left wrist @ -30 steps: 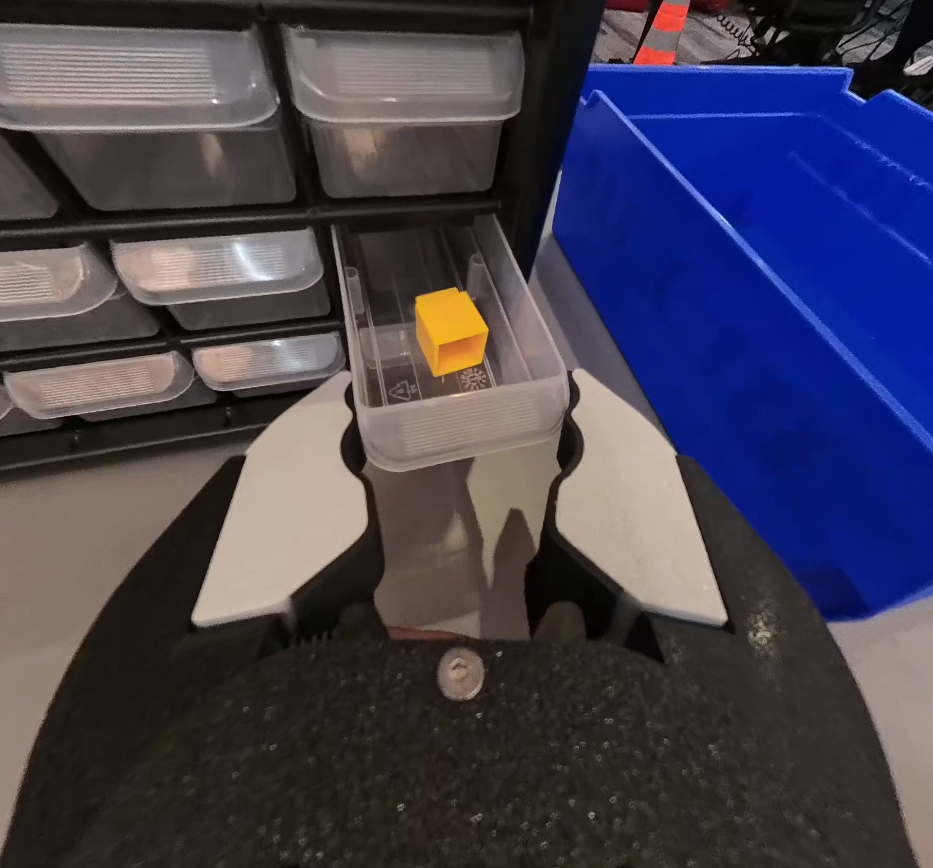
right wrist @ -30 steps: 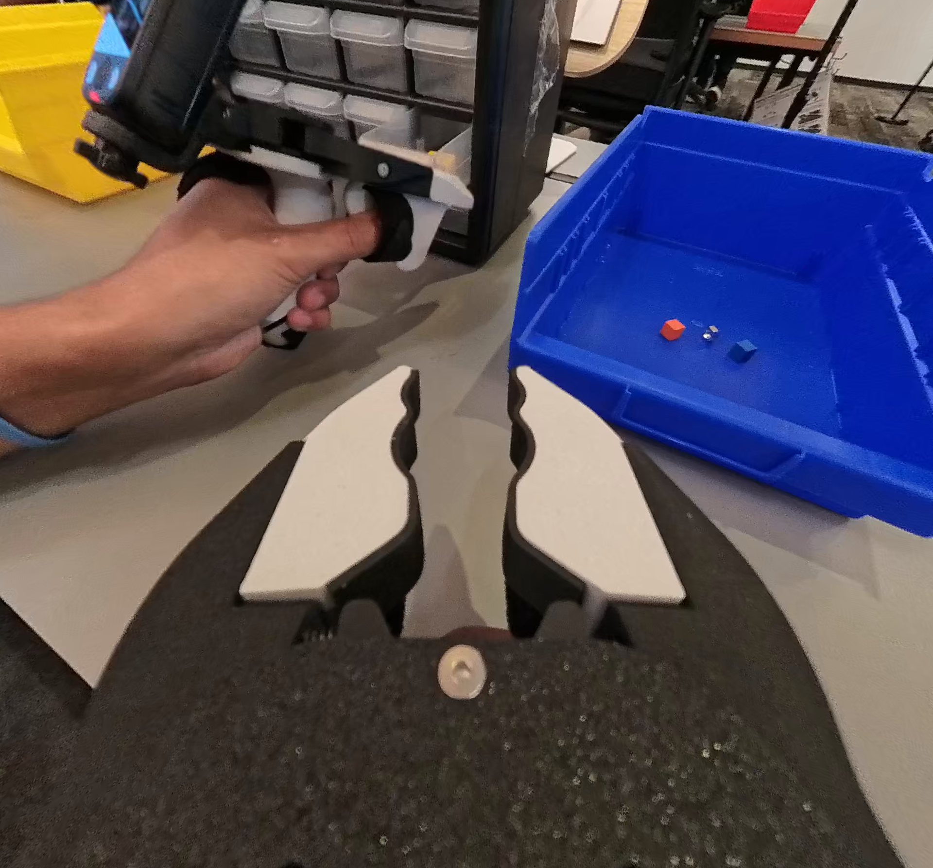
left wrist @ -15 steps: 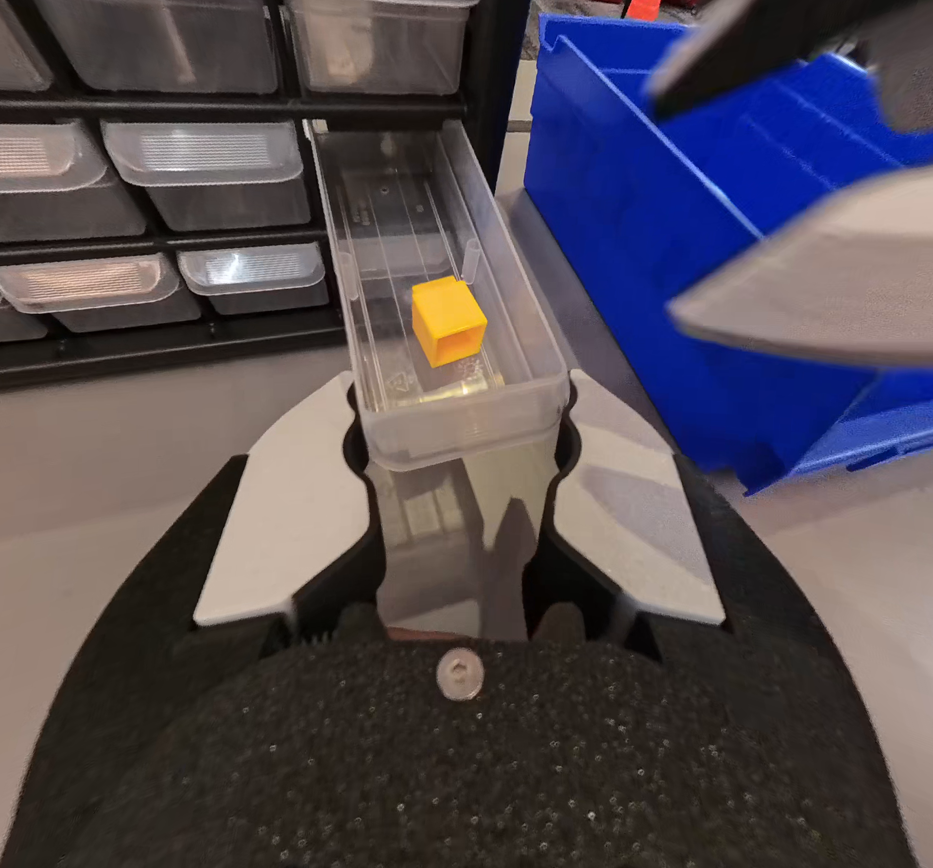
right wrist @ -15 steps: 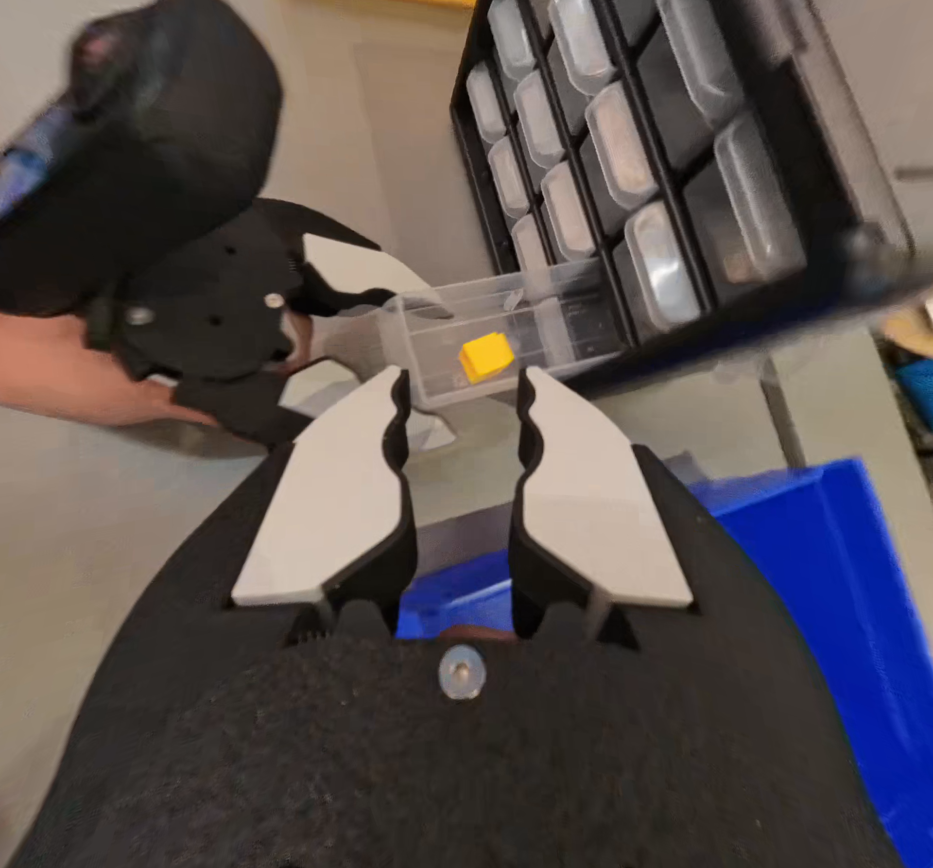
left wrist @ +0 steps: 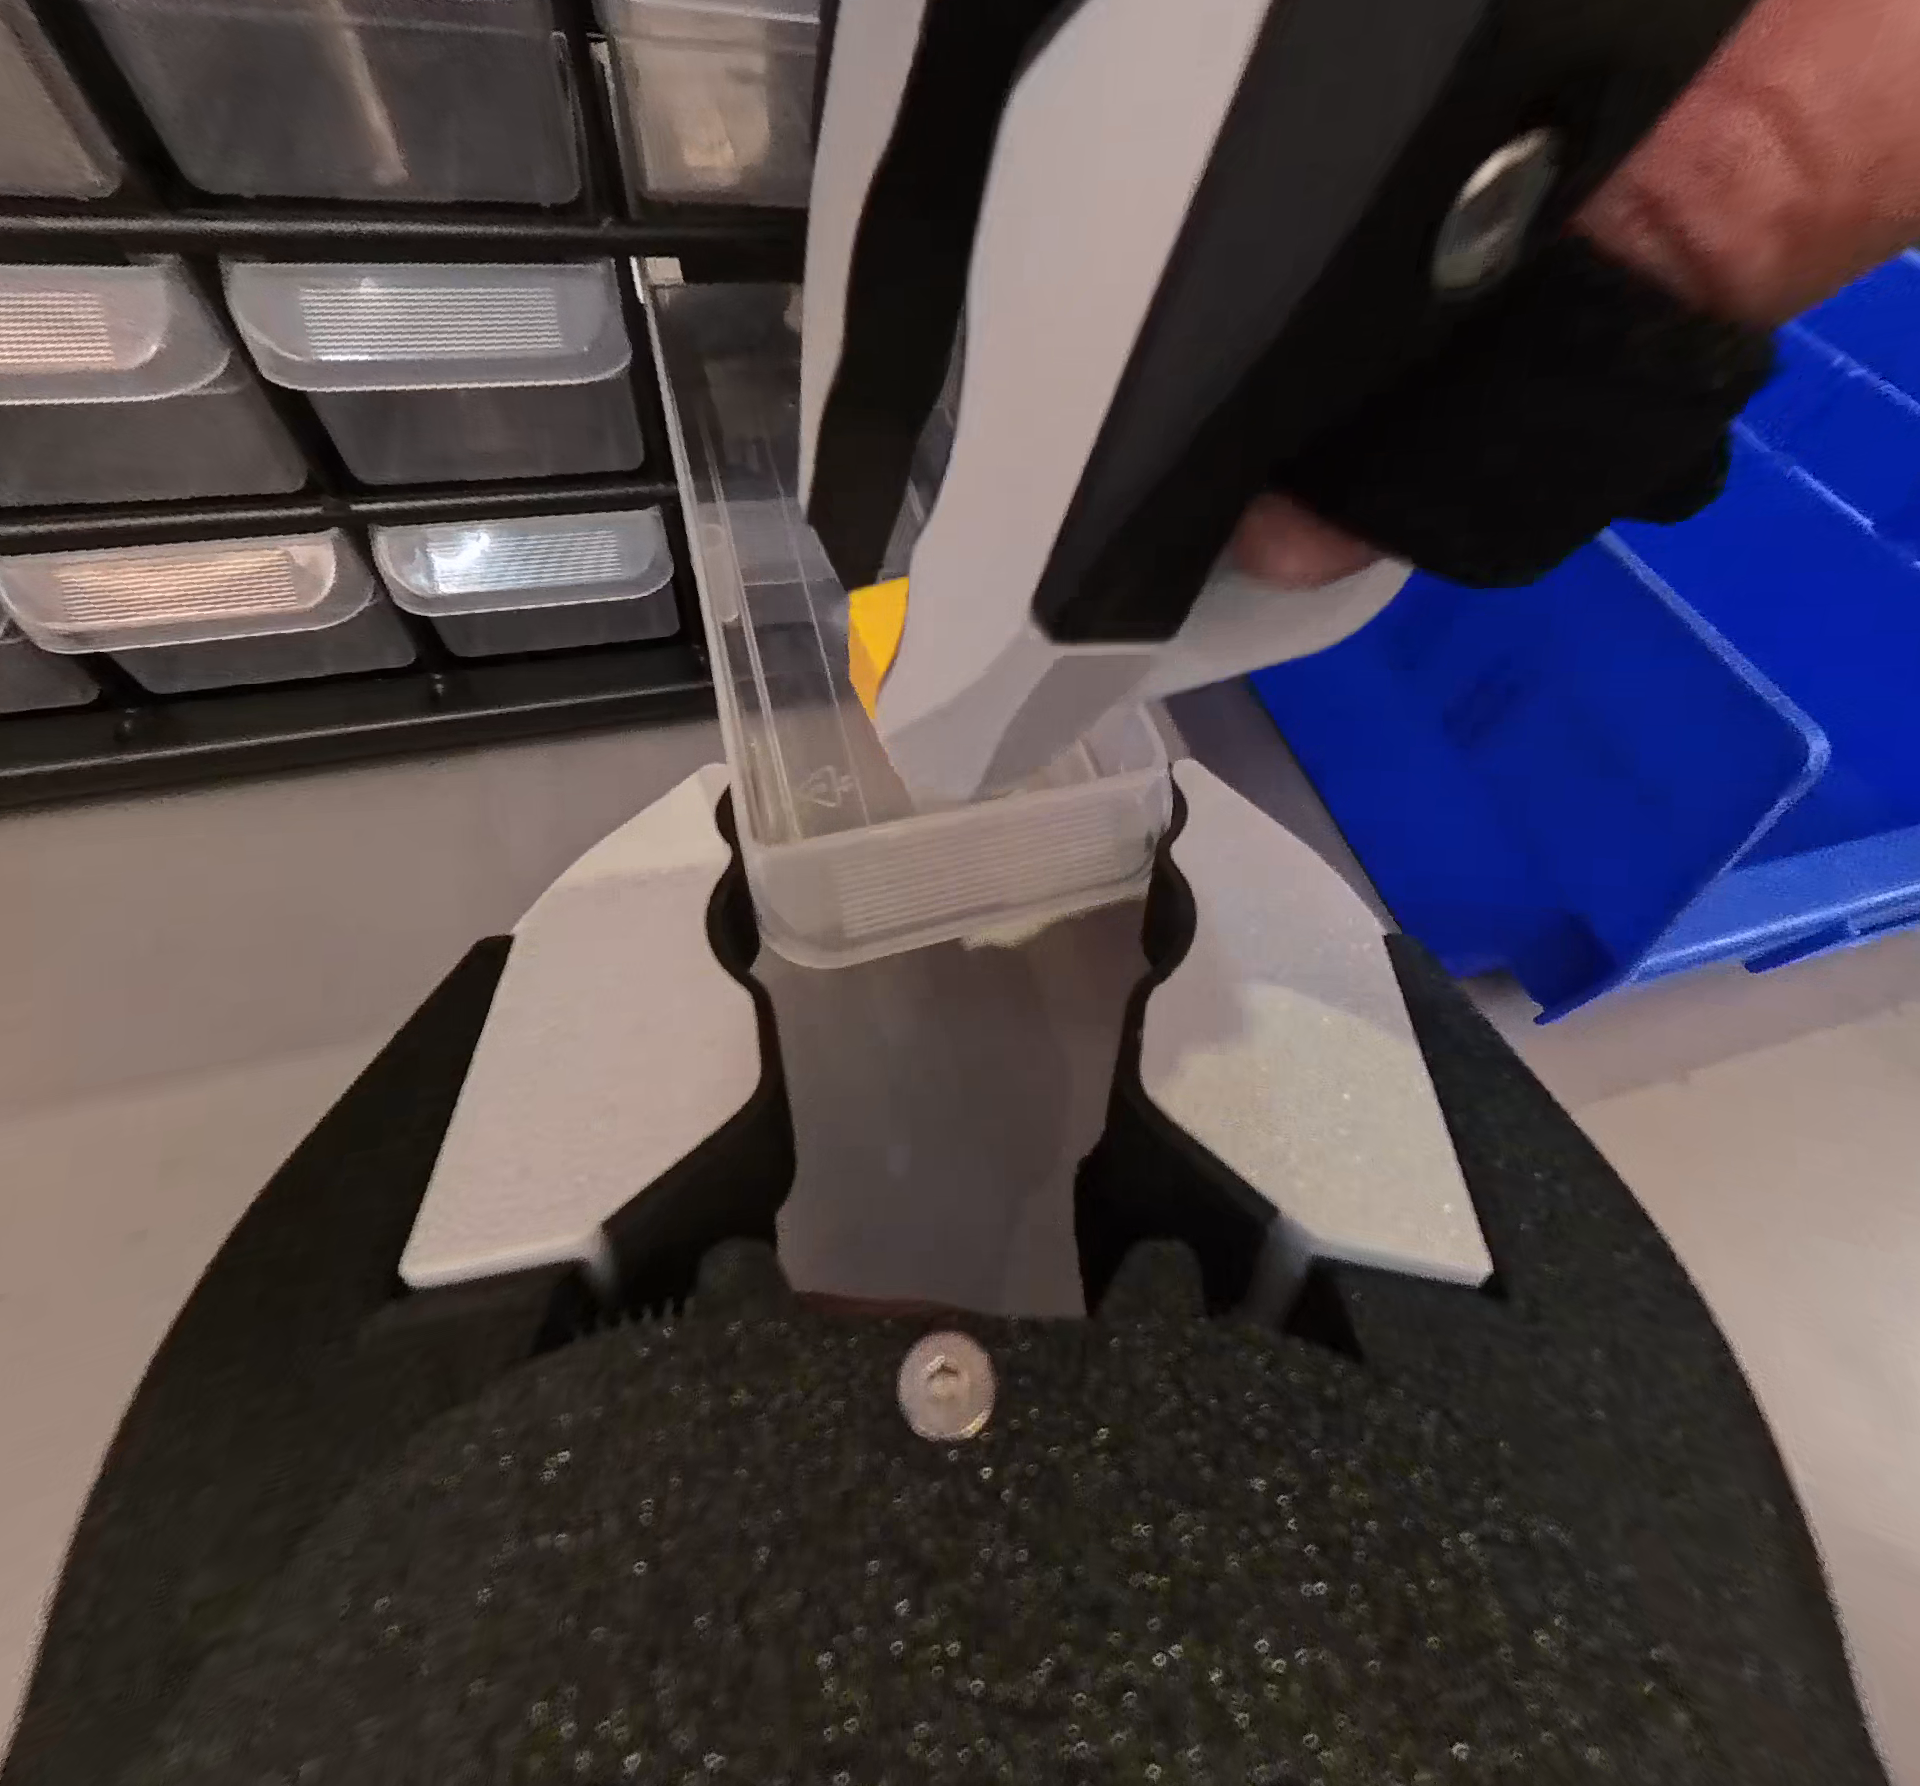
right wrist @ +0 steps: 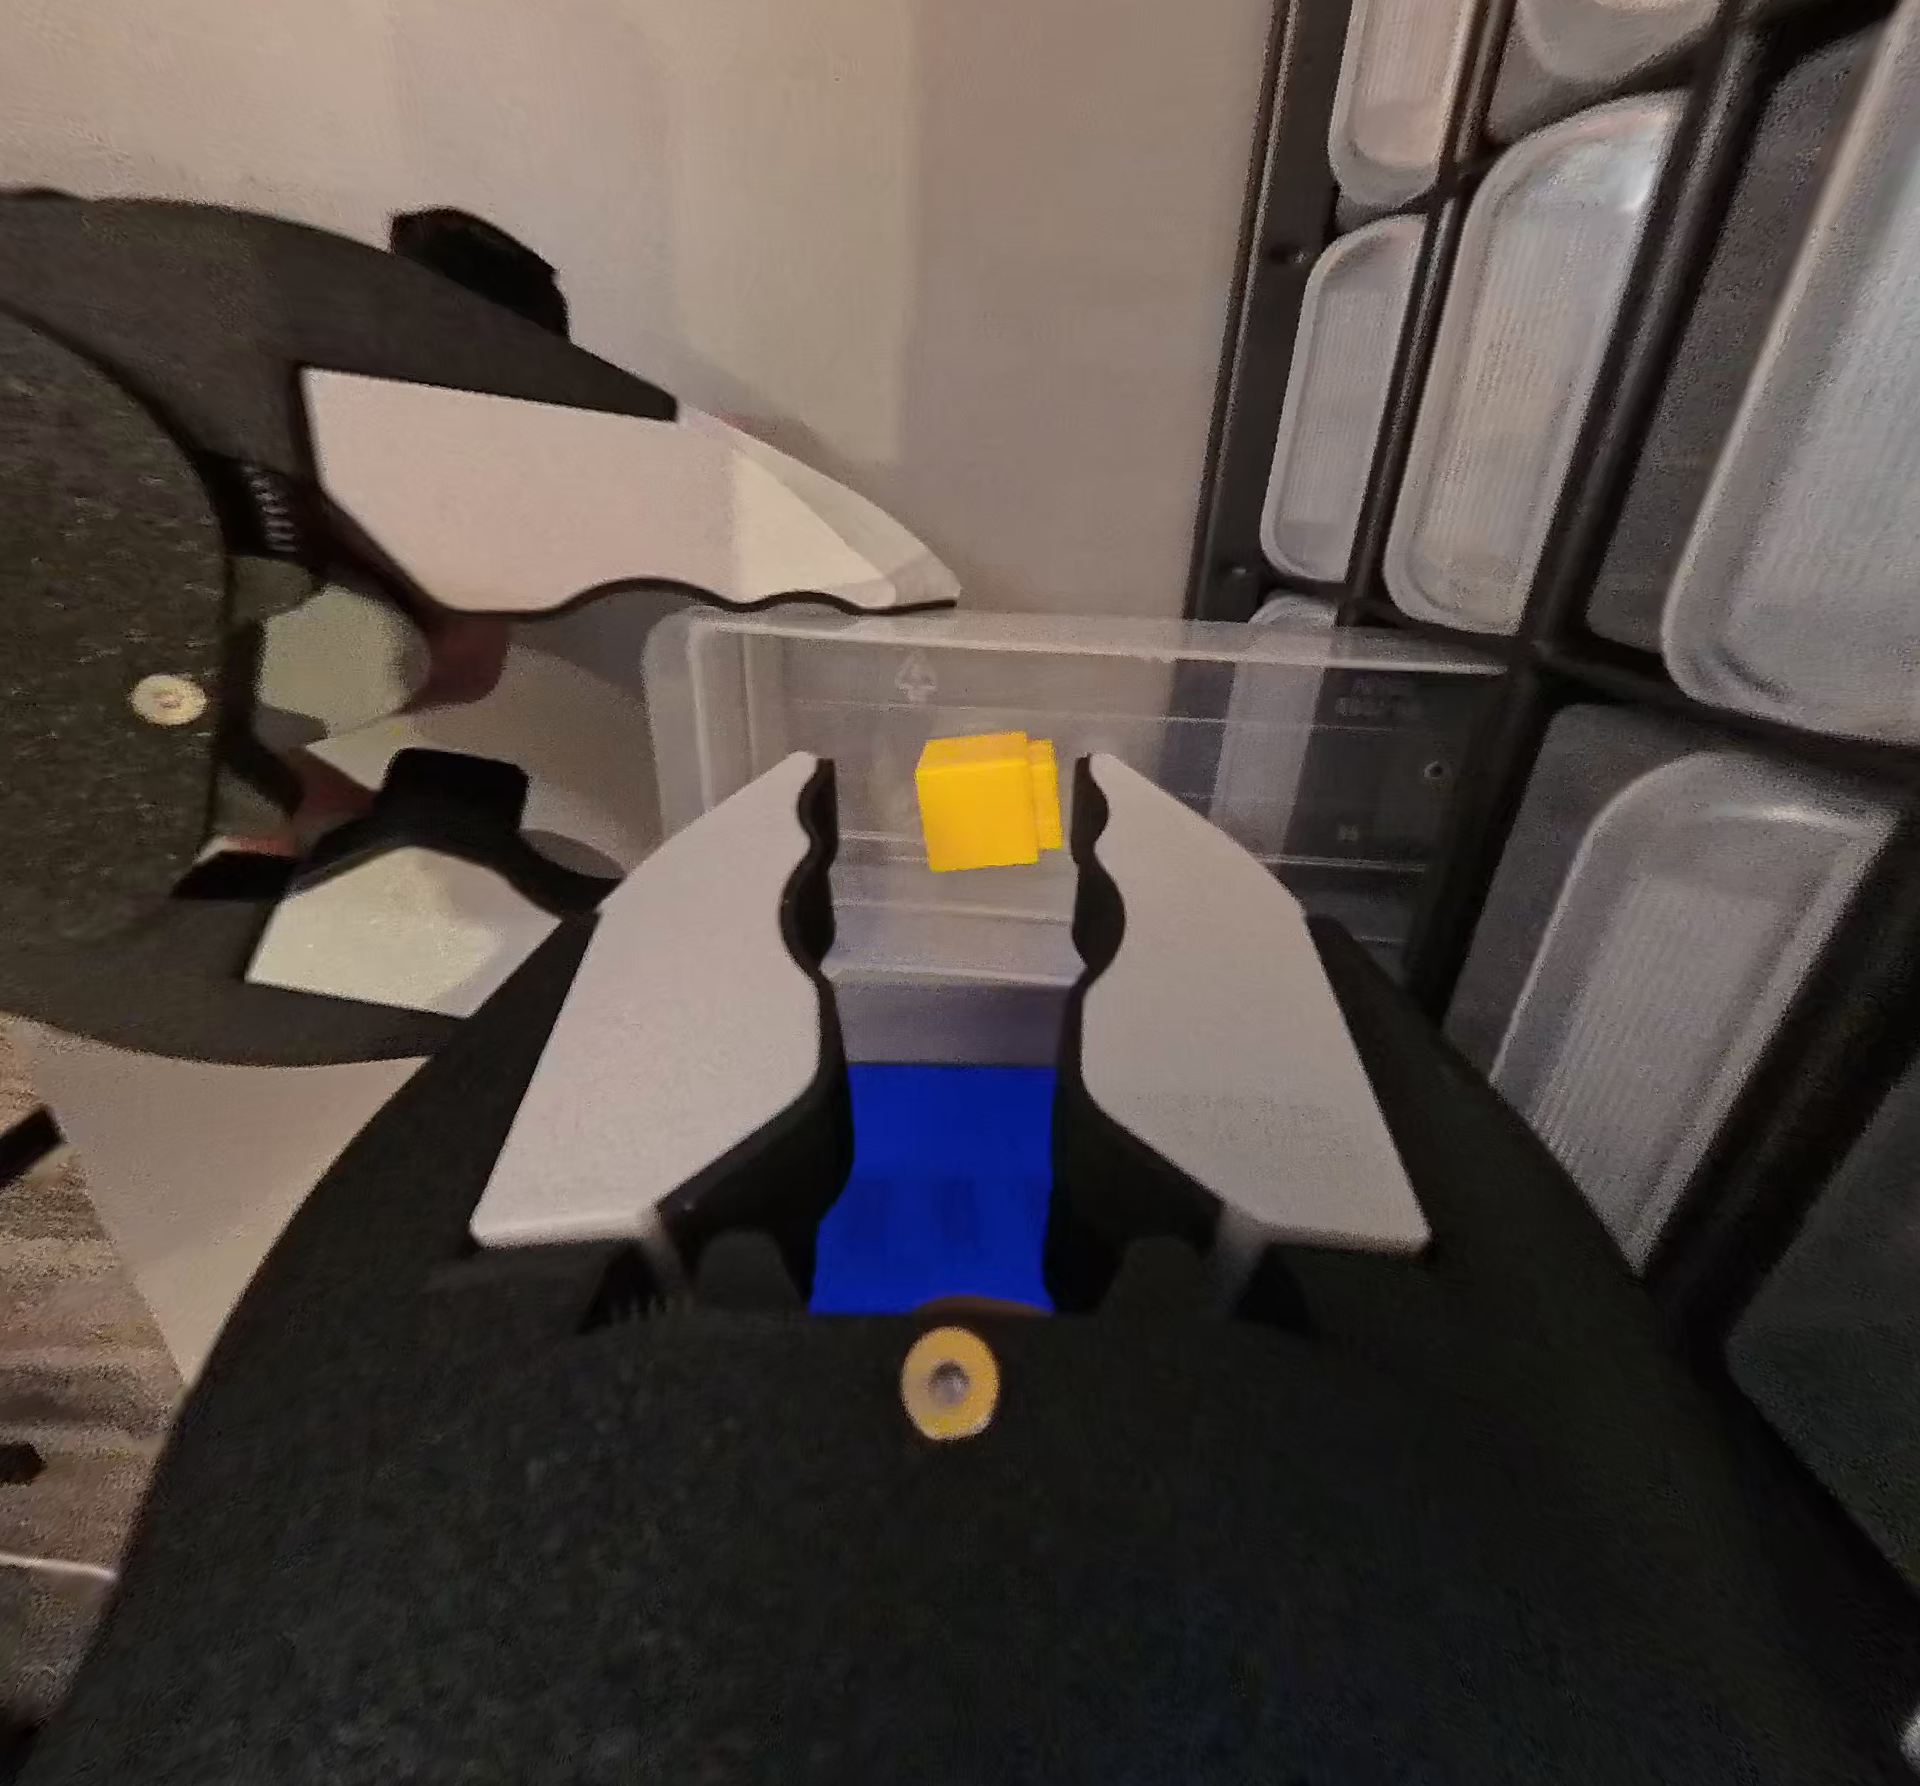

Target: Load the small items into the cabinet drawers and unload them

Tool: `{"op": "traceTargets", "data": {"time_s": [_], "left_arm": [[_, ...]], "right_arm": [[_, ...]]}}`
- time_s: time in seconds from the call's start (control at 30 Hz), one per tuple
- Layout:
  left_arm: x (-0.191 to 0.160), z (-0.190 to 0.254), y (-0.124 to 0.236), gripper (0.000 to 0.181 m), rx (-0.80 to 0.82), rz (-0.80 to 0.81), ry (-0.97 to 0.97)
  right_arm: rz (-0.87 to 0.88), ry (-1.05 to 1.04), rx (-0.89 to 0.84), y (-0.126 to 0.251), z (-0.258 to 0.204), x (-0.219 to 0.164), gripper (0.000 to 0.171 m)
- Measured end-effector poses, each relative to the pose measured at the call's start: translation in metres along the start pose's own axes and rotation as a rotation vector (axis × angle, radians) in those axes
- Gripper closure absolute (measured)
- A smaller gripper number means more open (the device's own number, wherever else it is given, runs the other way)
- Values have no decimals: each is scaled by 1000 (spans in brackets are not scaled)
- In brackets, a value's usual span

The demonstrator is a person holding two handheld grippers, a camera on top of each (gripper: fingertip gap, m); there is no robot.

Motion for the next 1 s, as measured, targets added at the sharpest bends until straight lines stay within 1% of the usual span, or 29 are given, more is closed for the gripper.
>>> {"op": "traceTargets", "data": {"time_s": [0.07,0.1,0.13,0.23,0.33,0.43,0.5,0.57,0.63,0.67,0.73,0.77,0.83,0.9,1.0], "left_arm": [[0,0,0,109,1,-2,-3],[-1,0,0,109,3,-9,-7],[0,1,0,109,4,-8,-9],[0,0,1,109,-3,-2,-2],[-1,-1,2,109,-4,-1,-2],[0,0,1,109,-6,-2,-1],[0,0,1,109,-10,-2,4],[1,-1,2,109,-17,-1,16],[2,-1,3,109,-25,1,26],[2,-2,2,109,-25,0,25],[1,-1,2,109,-21,-3,20],[1,-1,2,109,-19,-4,18],[2,-1,2,109,-21,-5,22],[2,-1,2,109,-25,-3,28],[2,-2,2,109,-28,-2,29]], "right_arm": [[-68,41,-56,-5,-1,1,131],[-84,60,-65,-5,-2,2,142],[-91,61,-72,-5,-2,4,145],[-86,62,-83,-3,-1,5,145],[-10,28,-83,11,2,0,145],[139,-58,-88,42,5,-12,145],[204,-136,-158,74,6,-32,145],[277,-239,-260,108,5,-61,145],[297,-373,-337,128,6,-100,145],[275,-453,-371,130,8,-123,146],[181,-627,-402,119,12,-167,145],[133,-727,-368,106,11,-186,146],[39,-913,-282,75,6,-211,145],[-27,-1025,-261,48,-2,-222,145],[-142,-1181,-240,22,-8,-226,145]]}}
Point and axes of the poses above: each gripper's, where its closed fingertips meet, y back along the fingers, x out of its top, z = x × y across the jaws, the point moved 9 cm from there along y, back along the fingers, and after that the axes turned 10 degrees about -x, right-handed, at the moved point
